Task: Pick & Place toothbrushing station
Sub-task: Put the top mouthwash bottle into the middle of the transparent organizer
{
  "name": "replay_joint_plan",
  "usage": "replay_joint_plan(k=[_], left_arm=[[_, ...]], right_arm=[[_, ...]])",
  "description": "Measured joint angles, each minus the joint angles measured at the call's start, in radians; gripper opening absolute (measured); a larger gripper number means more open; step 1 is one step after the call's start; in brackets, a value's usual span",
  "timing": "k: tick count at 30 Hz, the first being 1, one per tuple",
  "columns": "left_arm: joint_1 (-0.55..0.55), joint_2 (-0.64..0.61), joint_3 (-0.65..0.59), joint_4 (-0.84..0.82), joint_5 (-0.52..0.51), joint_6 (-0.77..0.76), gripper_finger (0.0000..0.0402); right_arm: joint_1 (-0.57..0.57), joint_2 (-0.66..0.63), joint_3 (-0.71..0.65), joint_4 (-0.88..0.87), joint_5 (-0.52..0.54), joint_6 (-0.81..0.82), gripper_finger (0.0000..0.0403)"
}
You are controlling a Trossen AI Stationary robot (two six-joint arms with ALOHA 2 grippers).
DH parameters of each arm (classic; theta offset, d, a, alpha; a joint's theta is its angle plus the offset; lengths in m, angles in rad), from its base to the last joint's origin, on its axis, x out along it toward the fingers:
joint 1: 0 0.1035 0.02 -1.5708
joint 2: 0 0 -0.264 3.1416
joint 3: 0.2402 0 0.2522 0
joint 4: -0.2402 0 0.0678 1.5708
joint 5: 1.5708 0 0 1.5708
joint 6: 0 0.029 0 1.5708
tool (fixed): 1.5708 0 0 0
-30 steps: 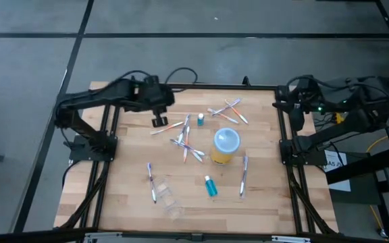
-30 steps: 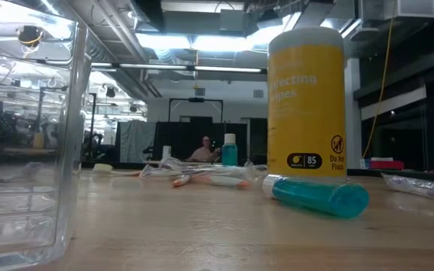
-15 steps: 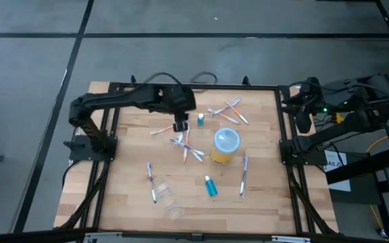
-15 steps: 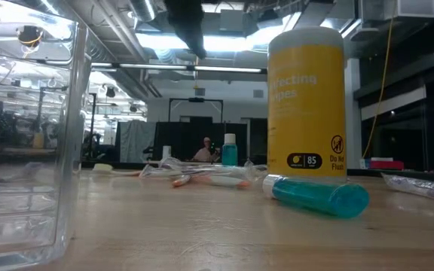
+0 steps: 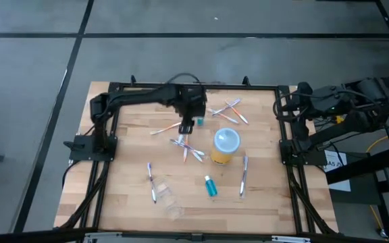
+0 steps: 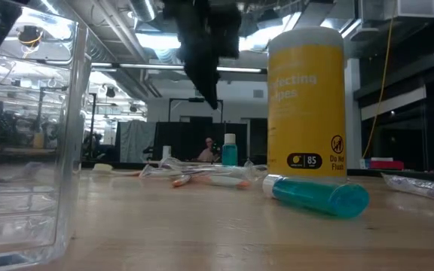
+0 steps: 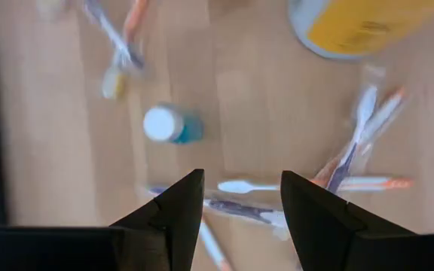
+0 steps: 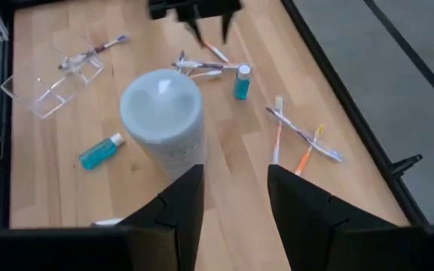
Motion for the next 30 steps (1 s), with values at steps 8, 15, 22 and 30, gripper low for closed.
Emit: replay_joint_plan(k=[8,15,22,30], left_arm=[[0.119,0.011,0.057,0.045,0.06,-0.027,0.0174],[0.067,0.085,0.089,0.024,-0.023,0.071,0.0198],[0.038,0.179,0.146,0.035,-0.085,0.111,0.0212],[0.04,0.218,0.161,0.036,-0.067,0.104,0.0212]], right_arm=[[0.0,-0.011,0.0,0.0,-0.004,0.004,0.0151],[0.0,-0.01,0.0,0.0,-0.025,0.03,0.0151],[0.0,-0.016,0.0,0.0,-0.025,0.073,0.0151],[0.0,-0.021,0.0,0.0,-0.028,0.098,0.0151]])
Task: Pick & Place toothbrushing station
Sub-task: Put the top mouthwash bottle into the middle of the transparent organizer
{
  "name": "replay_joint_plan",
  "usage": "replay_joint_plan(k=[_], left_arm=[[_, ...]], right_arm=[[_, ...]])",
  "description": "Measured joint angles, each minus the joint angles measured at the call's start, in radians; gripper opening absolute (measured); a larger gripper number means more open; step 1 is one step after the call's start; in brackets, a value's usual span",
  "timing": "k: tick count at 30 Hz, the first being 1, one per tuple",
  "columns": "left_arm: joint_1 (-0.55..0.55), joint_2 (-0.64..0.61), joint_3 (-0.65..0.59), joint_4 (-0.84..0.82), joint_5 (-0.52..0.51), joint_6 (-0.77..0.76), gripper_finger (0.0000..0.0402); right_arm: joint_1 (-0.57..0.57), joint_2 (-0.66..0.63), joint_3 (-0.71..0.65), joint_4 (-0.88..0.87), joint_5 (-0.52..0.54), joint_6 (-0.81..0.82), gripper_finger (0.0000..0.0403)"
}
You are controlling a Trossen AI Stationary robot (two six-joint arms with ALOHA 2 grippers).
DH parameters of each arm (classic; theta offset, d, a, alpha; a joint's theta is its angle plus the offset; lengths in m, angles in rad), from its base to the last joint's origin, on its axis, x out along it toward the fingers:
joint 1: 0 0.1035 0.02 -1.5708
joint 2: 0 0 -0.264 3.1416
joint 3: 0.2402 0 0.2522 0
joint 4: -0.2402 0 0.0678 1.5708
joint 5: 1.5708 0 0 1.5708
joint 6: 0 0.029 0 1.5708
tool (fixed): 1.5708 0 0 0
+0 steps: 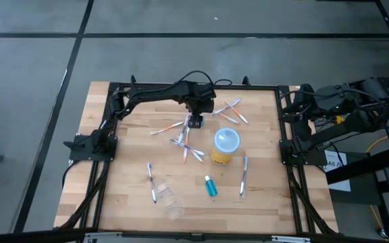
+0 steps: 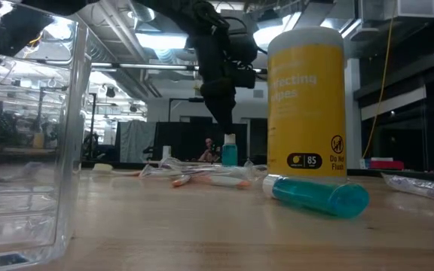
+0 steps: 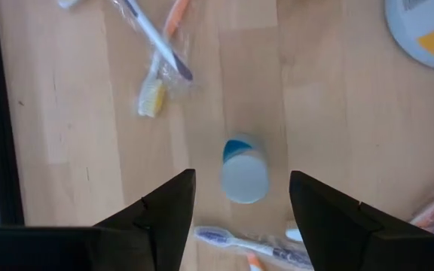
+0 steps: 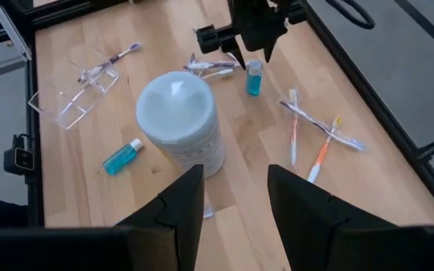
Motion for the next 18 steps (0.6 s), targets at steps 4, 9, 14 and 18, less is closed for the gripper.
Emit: replay_joint_plan(k=[4,9,14,18], left_arm=[[0.003,-0.002,0.0,0.005,0.004,-0.011,0.0212],[0.003,0.005,0.0,0.004,0.012,-0.024,0.0212],[0.002,0.014,0.0,0.006,0.024,-0.034,0.0212],[0.001,0.017,0.0,0.007,0.023,-0.032,0.0212]], right_arm=[[0.0,-0.001,0.0,0.0,0.0,-0.001,0.0151],[0.0,0.0,0.0,0.0,0.0,-0.008,0.0151],[0.0,0.0,0.0,0.0,0.0,-0.008,0.0151],[0.0,-0.001,0.0,0.0,-0.011,-0.003,0.0151]])
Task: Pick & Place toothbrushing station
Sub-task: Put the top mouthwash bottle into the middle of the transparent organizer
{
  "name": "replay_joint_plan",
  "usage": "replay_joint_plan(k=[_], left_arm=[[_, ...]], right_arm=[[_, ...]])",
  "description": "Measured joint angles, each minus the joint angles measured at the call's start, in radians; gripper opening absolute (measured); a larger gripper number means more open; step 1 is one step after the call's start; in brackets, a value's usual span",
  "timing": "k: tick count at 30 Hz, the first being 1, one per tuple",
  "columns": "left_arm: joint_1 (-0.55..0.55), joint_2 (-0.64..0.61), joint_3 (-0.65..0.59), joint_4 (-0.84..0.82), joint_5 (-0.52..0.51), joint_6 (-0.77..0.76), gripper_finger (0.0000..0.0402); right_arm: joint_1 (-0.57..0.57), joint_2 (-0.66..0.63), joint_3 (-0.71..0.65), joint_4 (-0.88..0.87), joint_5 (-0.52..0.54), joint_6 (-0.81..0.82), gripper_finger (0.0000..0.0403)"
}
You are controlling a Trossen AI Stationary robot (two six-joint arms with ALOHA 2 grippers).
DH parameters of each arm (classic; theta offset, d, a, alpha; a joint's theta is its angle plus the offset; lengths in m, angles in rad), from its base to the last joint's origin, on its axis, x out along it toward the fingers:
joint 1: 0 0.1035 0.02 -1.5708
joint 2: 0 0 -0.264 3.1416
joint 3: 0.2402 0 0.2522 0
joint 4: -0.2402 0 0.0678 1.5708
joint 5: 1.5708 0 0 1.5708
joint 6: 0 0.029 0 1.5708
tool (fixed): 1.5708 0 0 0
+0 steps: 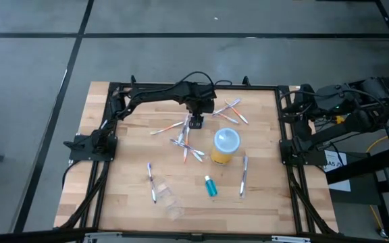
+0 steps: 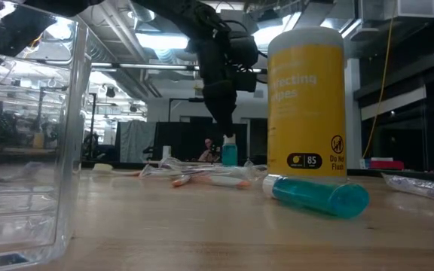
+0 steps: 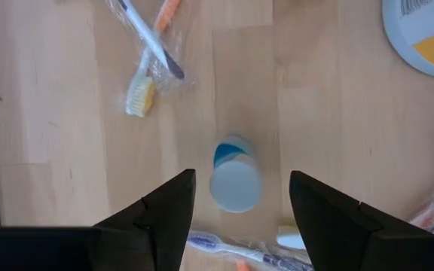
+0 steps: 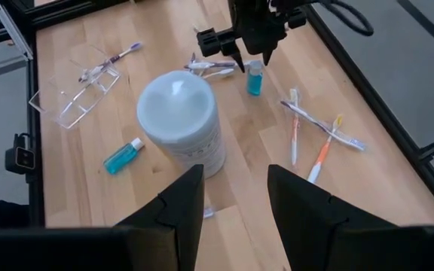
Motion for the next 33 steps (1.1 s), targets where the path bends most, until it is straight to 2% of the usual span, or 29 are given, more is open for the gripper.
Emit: replay_joint_plan(k=[5,17,27,33], left_arm=[[0.0,0.0,0.0,0.002,0.001,-0.007,0.0199],[0.0,0.0,0.0,0.001,0.029,-0.022,0.0118],[-0.001,0.02,0.005,0.028,0.034,-0.026,0.0096],[0.009,0.021,0.004,0.019,-0.002,-0.024,0.0085]], right_arm=[[0.0,0.0,0.0,0.0,-0.012,0.007,0.0151],[0.0,0.0,0.0,0.0,-0.018,0.014,0.0151],[0.0,0.0,0.0,0.0,-0.046,0.045,0.0151],[0.0,0.0,0.0,0.0,-0.064,0.048,0.0151]])
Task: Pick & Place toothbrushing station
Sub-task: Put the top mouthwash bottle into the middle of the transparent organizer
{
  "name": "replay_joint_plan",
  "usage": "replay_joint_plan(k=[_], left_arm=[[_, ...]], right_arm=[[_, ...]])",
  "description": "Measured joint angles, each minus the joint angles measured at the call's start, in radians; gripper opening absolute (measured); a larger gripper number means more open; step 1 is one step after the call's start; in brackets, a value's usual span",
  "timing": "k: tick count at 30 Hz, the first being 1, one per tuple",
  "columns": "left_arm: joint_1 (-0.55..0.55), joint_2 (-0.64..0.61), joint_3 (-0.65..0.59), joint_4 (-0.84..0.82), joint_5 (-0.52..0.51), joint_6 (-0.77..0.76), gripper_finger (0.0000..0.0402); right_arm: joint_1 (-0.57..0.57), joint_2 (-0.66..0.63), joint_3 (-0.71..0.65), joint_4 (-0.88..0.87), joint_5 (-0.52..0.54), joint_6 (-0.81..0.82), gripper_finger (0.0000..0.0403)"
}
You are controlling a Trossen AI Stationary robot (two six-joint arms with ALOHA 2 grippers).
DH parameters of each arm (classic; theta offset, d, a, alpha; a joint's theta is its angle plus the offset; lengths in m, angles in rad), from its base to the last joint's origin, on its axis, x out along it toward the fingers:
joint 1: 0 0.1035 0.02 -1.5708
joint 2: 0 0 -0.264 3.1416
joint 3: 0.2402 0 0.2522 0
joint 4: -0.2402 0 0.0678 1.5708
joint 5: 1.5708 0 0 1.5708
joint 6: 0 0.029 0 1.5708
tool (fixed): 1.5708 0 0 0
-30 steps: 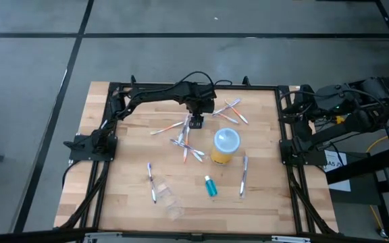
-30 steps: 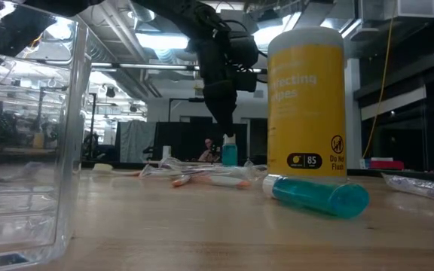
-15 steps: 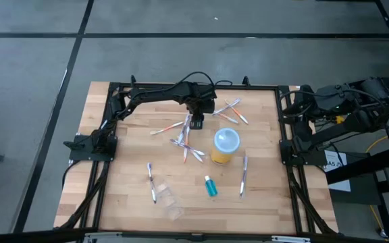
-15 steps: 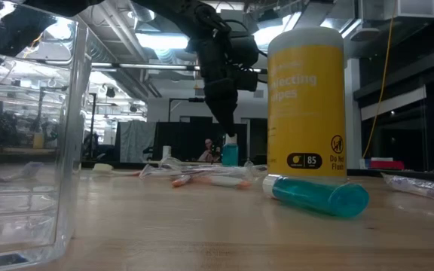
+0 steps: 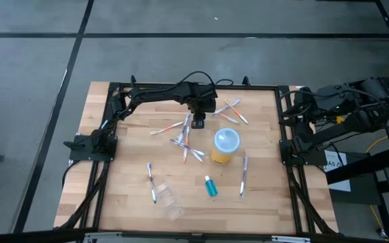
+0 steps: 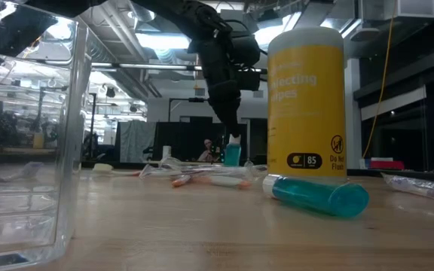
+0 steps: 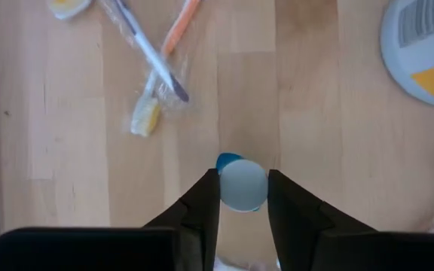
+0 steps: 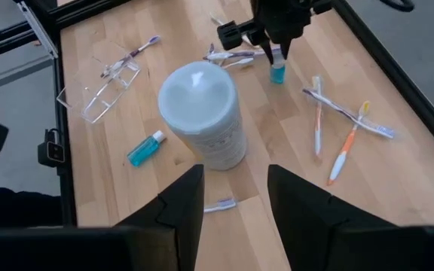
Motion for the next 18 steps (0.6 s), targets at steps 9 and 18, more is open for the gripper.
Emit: replay_joint_plan(k=[9,18], left_arm=[[0.013,-0.013,-0.004,-0.007,-0.024,-0.019,0.0084],[0.066,-0.127,-0.008,-0.092,-0.026,-0.091,0.0082]], right_arm=[[0.0,0.0,0.0,0.0,0.0,0.001,0.0151],[0.0,0.0,0.0,0.02,-0.003,0.001,0.0151]])
